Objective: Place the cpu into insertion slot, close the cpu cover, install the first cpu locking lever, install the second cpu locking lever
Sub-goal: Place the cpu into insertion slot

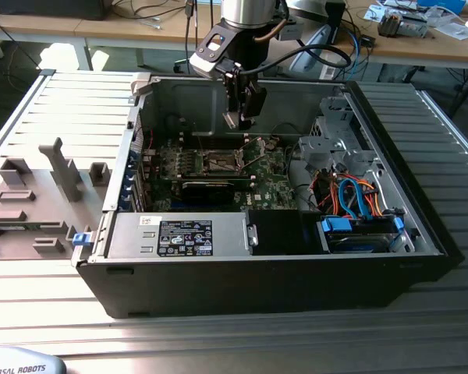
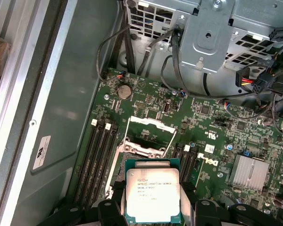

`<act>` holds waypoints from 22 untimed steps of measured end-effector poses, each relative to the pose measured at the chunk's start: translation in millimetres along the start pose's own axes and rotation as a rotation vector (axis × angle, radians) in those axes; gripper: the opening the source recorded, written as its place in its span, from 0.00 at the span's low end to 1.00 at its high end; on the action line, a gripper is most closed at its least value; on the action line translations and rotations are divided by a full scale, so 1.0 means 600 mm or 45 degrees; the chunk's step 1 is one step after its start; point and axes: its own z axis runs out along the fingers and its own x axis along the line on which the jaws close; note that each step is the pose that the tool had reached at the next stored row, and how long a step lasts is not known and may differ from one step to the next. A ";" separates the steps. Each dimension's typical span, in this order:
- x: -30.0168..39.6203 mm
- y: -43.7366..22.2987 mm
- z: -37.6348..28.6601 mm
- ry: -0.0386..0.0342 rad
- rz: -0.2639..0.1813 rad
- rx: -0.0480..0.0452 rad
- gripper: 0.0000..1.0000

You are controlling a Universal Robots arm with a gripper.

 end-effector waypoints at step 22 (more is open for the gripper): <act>0.000 0.000 0.000 -0.0003 0.015 0.000 0.54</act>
